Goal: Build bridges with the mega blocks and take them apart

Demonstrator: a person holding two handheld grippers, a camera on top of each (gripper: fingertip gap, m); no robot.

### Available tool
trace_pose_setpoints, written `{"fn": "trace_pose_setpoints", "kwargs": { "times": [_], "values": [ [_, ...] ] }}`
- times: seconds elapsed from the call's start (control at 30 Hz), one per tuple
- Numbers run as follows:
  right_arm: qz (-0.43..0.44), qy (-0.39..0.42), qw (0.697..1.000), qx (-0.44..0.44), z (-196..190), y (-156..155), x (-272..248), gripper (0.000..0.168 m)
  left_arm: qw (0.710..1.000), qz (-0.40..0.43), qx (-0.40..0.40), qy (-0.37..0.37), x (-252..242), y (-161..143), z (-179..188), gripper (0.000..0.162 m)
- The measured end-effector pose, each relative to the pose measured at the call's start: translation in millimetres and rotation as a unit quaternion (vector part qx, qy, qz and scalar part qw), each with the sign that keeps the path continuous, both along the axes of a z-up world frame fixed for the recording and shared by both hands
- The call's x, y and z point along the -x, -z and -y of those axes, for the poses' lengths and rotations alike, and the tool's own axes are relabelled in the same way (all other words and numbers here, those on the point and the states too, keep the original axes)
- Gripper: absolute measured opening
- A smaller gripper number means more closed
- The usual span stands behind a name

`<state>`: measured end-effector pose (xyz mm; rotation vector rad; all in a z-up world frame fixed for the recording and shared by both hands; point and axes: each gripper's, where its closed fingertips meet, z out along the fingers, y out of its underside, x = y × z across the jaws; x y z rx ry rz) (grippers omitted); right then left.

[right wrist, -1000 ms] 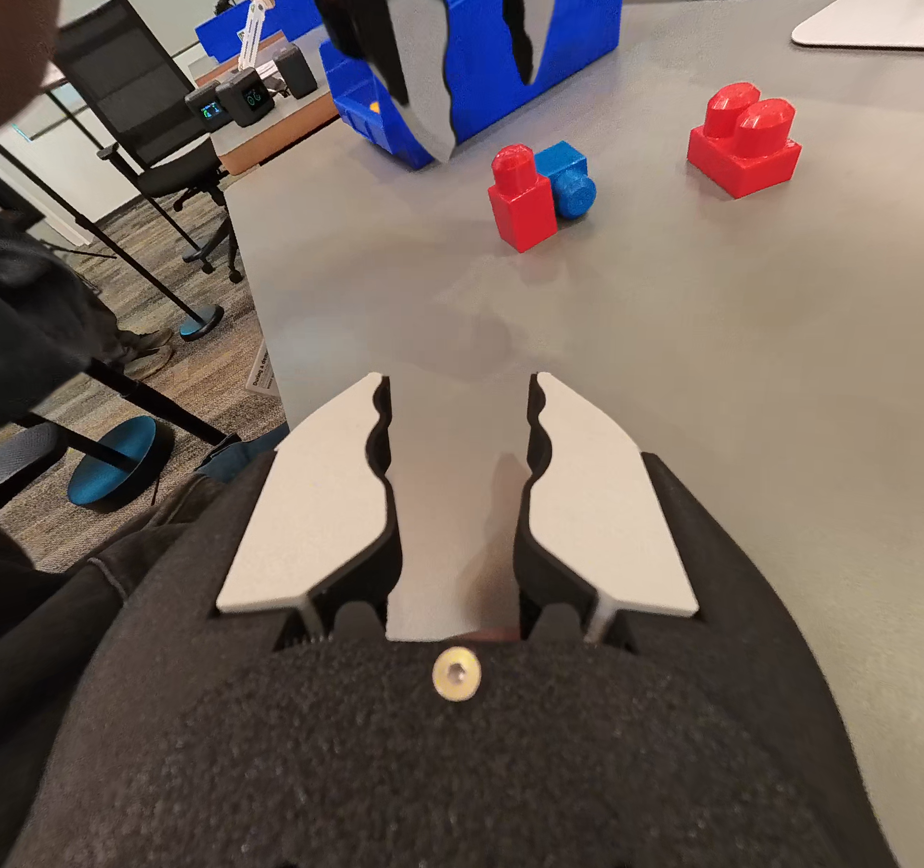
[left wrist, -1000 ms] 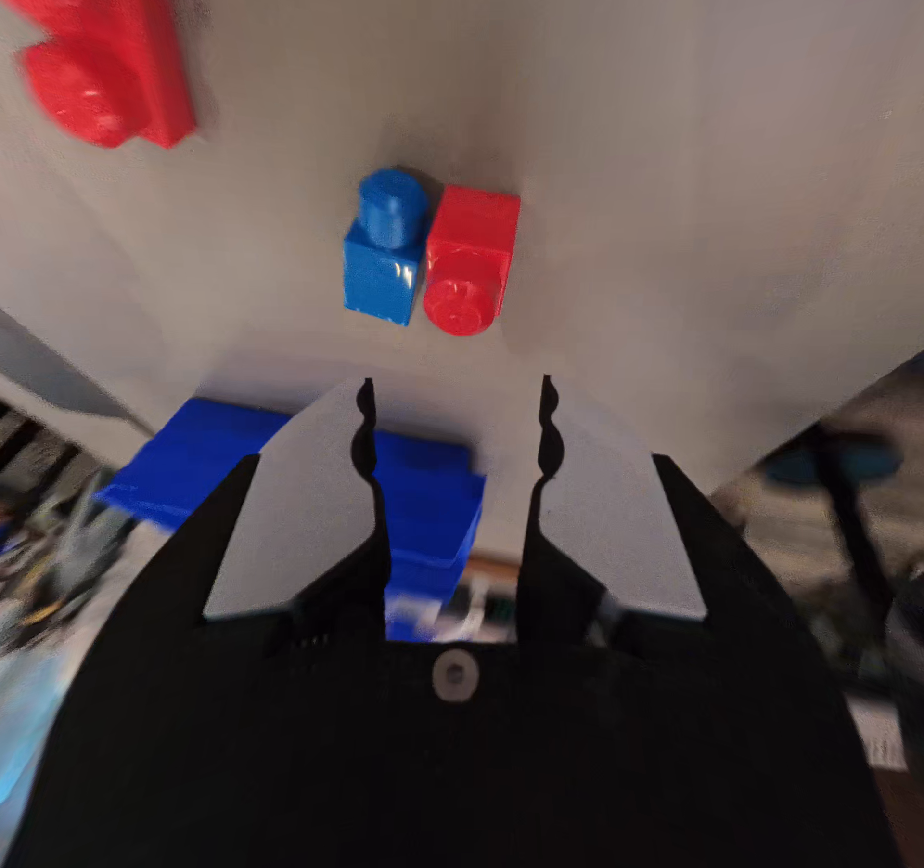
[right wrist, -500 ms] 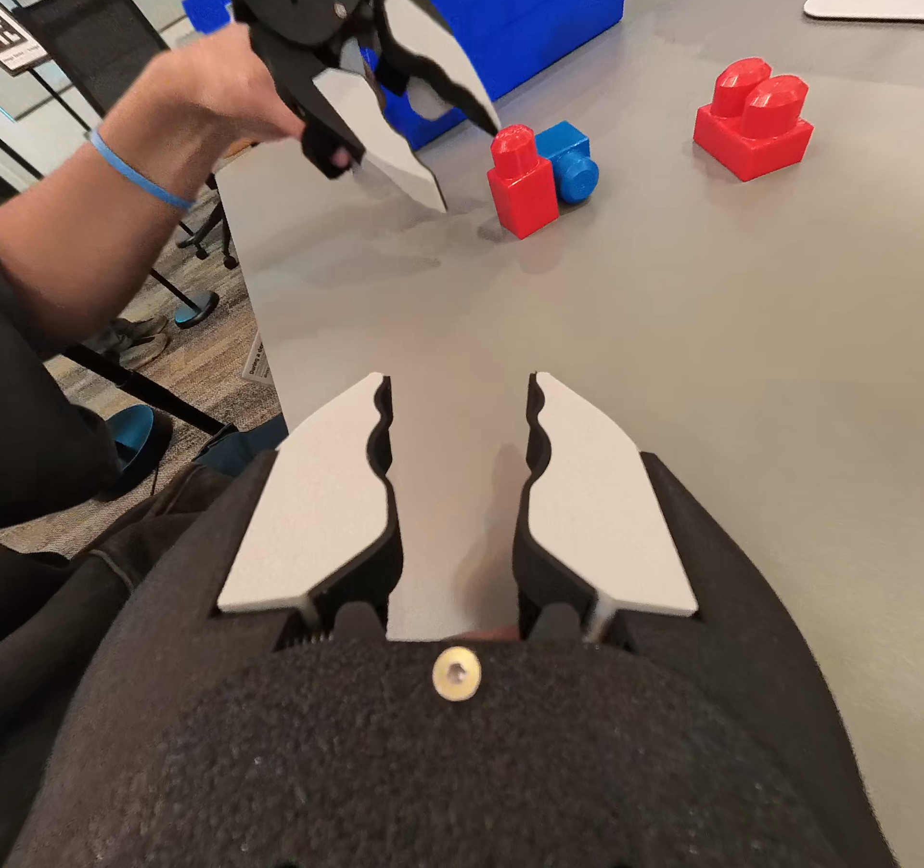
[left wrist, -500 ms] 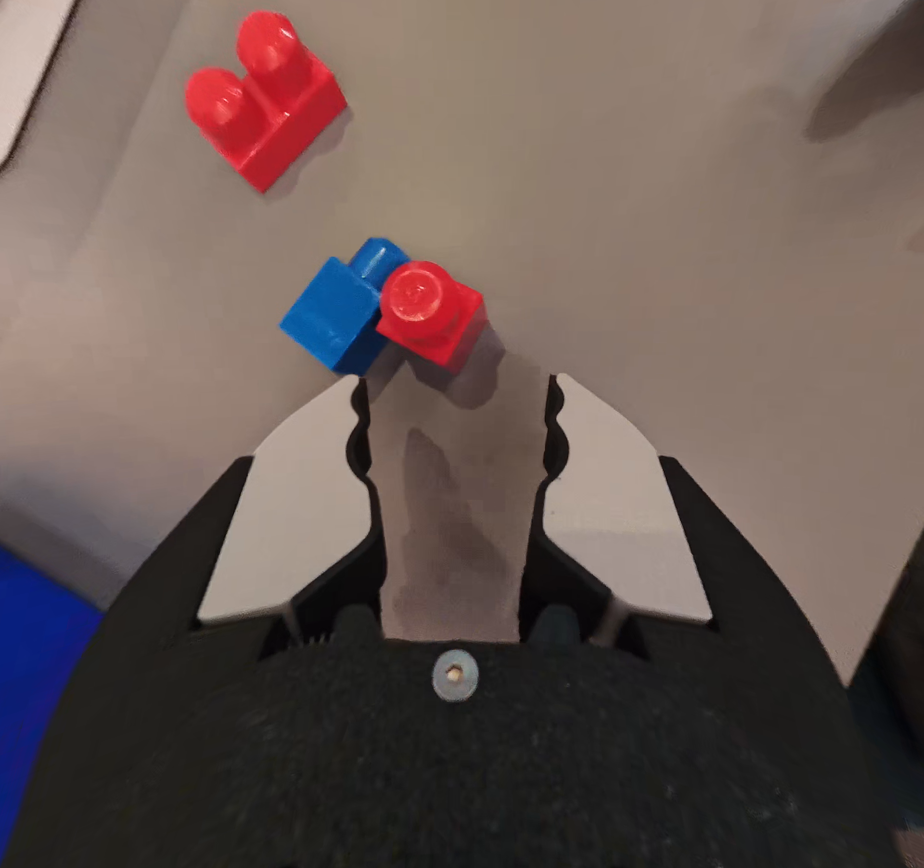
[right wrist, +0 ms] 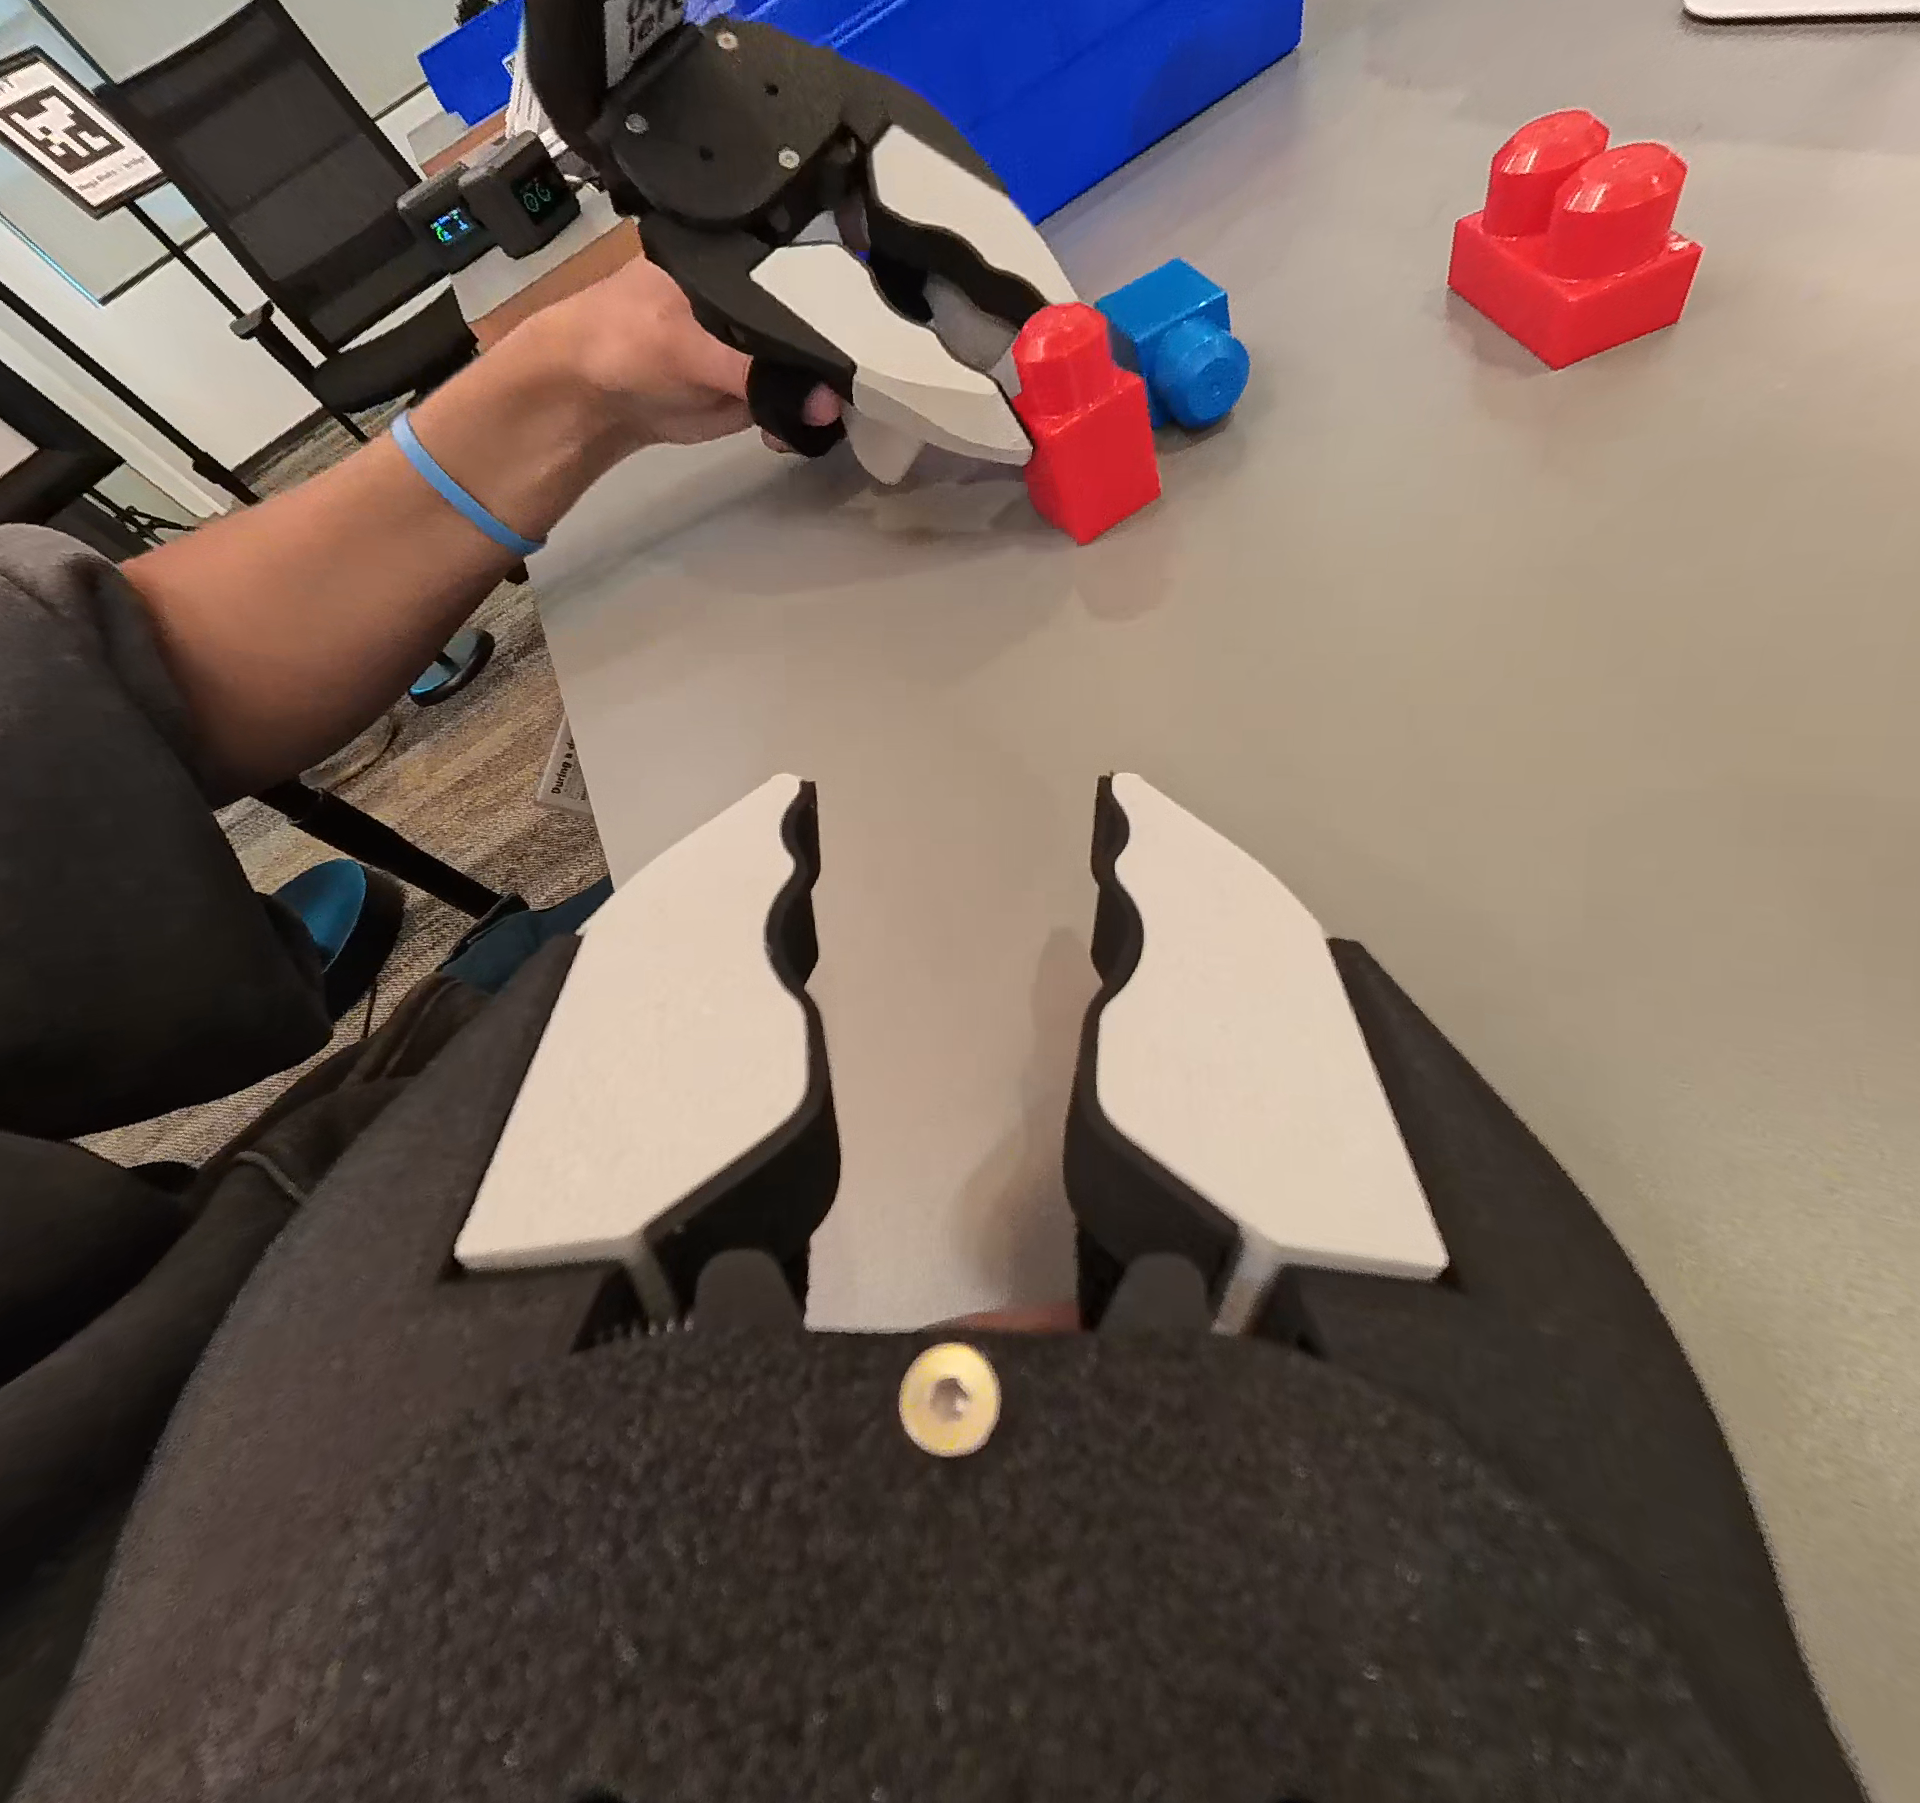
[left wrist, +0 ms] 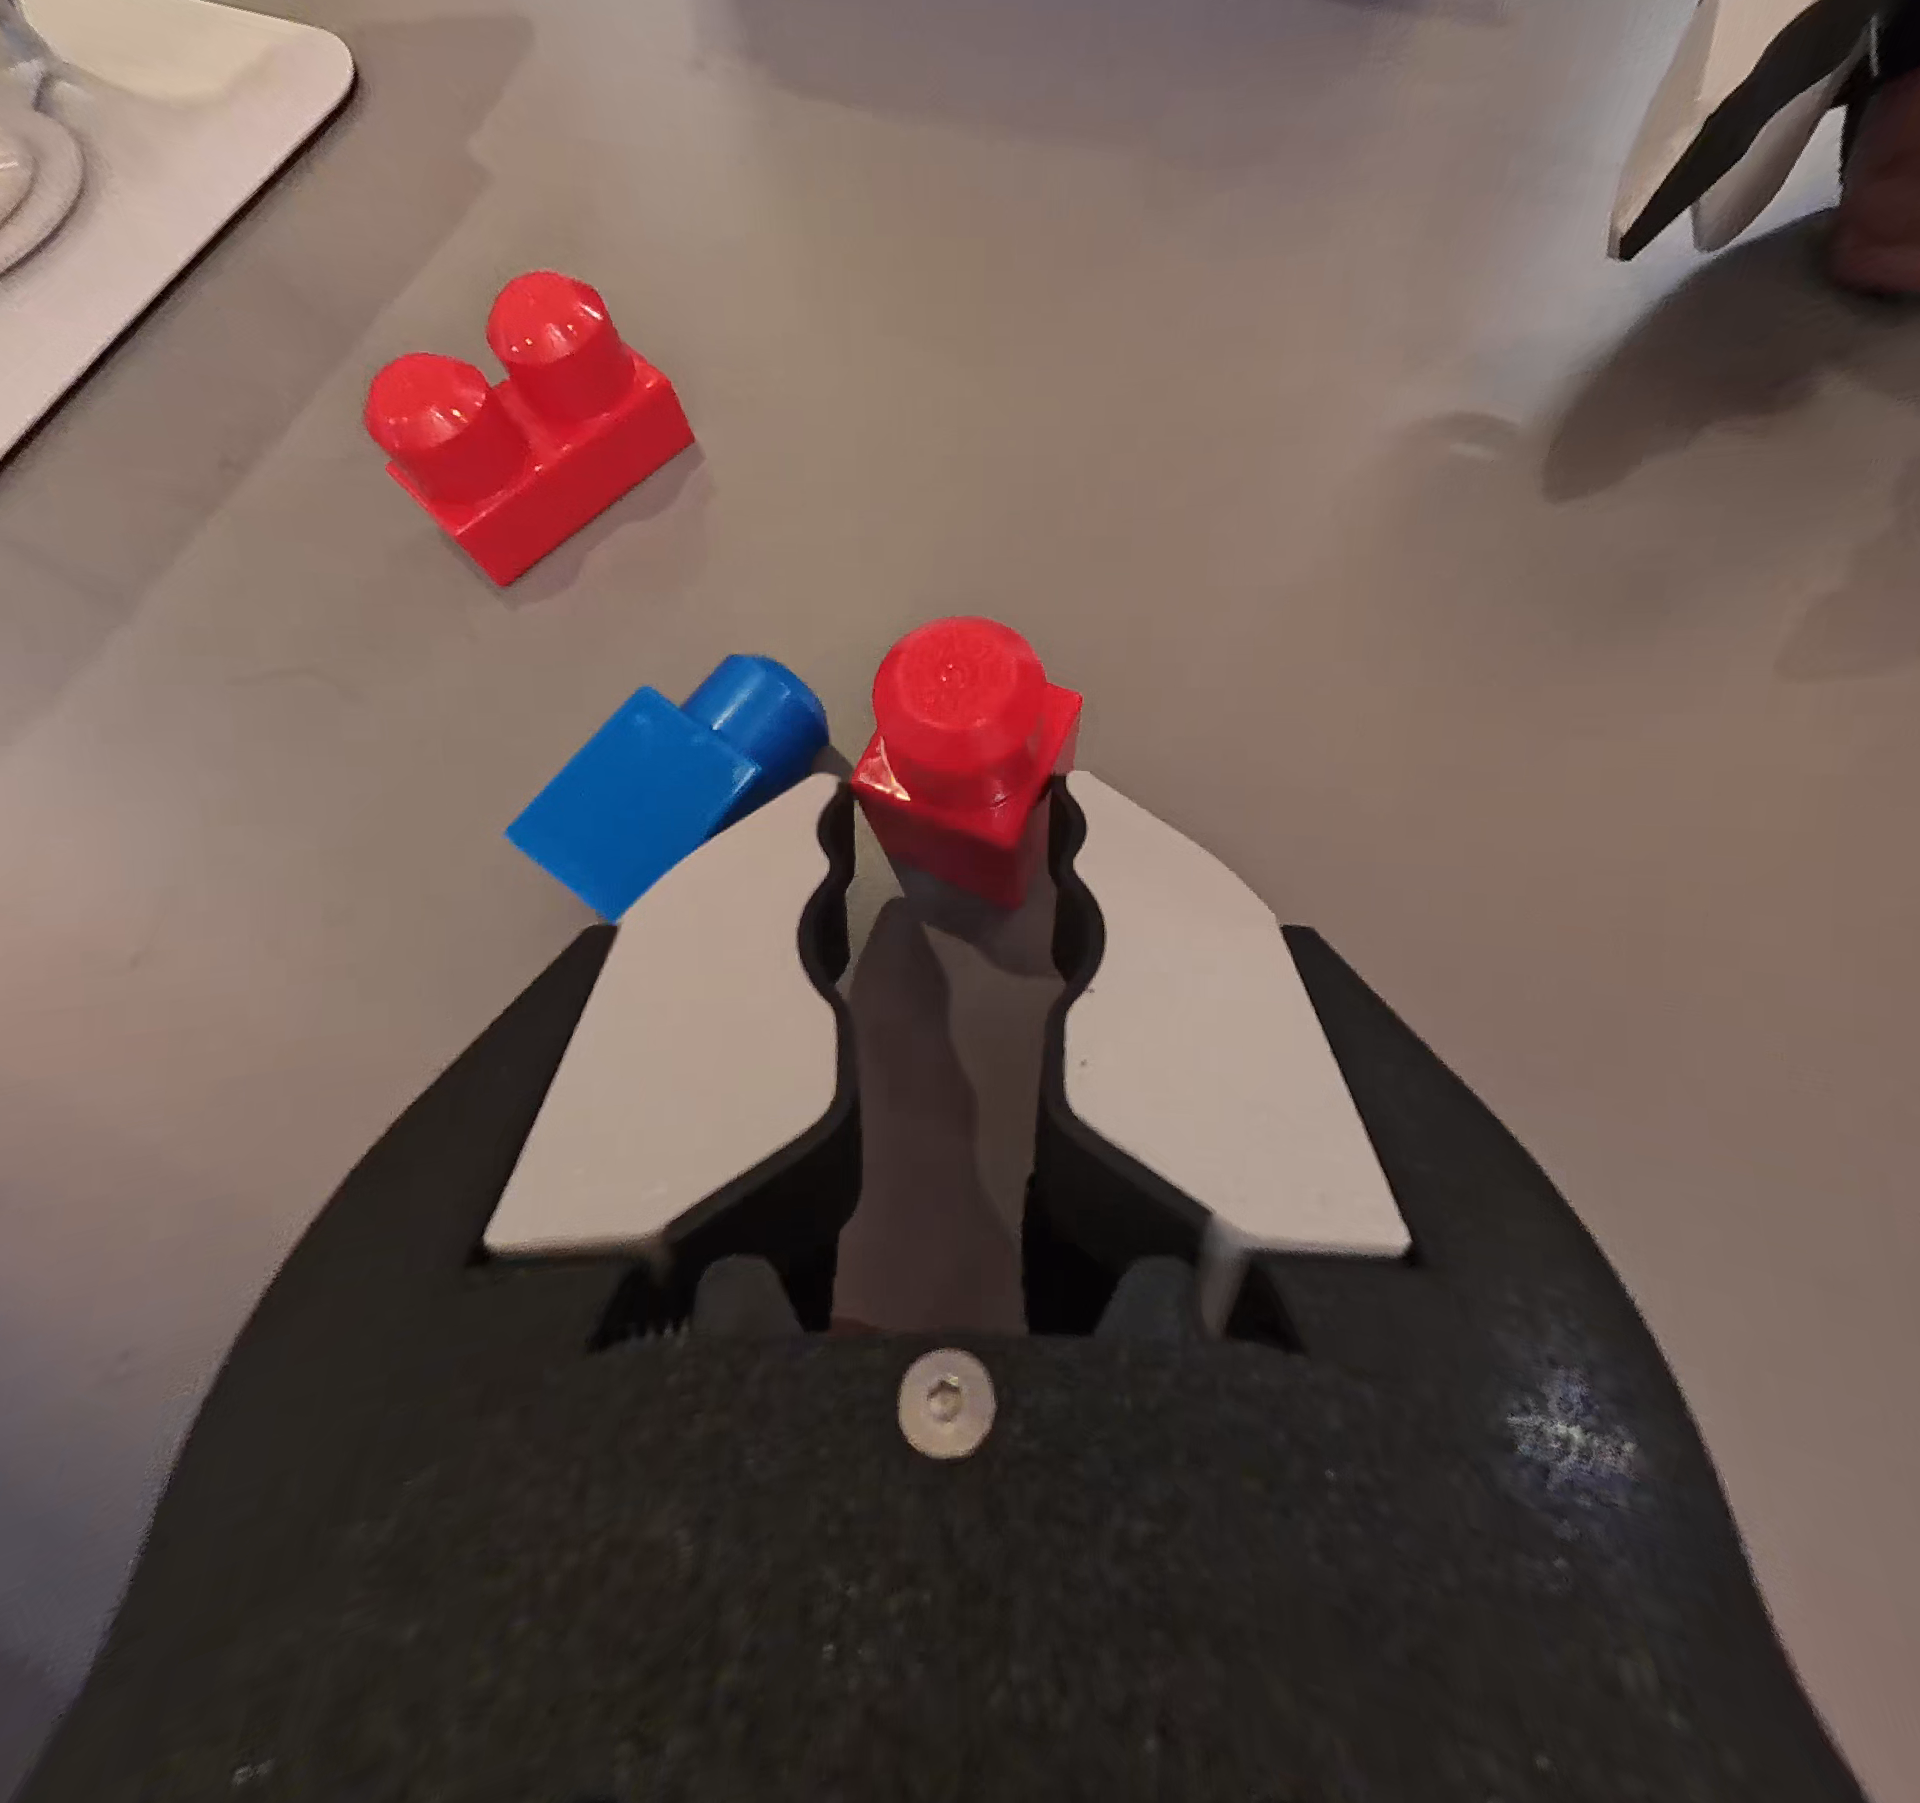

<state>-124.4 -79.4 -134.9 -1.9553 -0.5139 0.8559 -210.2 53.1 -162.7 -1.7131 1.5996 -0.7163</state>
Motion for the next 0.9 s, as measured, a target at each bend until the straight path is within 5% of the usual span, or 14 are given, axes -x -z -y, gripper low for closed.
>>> {"fn": "trace_pose_setpoints", "kwargs": {
  "times": [0.2,0.33,0.53,0.67,0.77,0.9],
  "values": [
    [-0.002,0.0,1.0,0.0,0.1,-0.3,-0.4,0.05,1.0,-0.012,-0.027,-0.005,0.9,-11.9,1.9,0.035],
    [-0.003,-0.001,1.0,0.001,0.1,-0.2,-0.2,0.05,0.988,-0.11,-0.109,0.003,23.7,-30.8,-6.8,0.035],
    [0.002,-0.006,1.0,0.006,0.4,1.5,1.5,0.05,0.891,-0.377,-0.237,0.086,43.9,-14.6,-21.4,0.035],
    [0.007,-0.004,1.0,0.0,0.6,1.0,1.4,0.05,0.854,-0.44,-0.247,0.126,30.0,5.5,-25.3,0.035],
    [0.01,-0.003,1.0,-0.003,1.0,1.0,1.3,0.051,0.868,-0.424,-0.229,0.118,18.4,9.2,-25.8,0.046],
    [0.004,-0.001,1.0,-0.004,1.2,-0.2,0.1,0.05,0.924,-0.327,-0.174,0.092,18.2,-11.0,-5.9,0.057]
  ]
}}
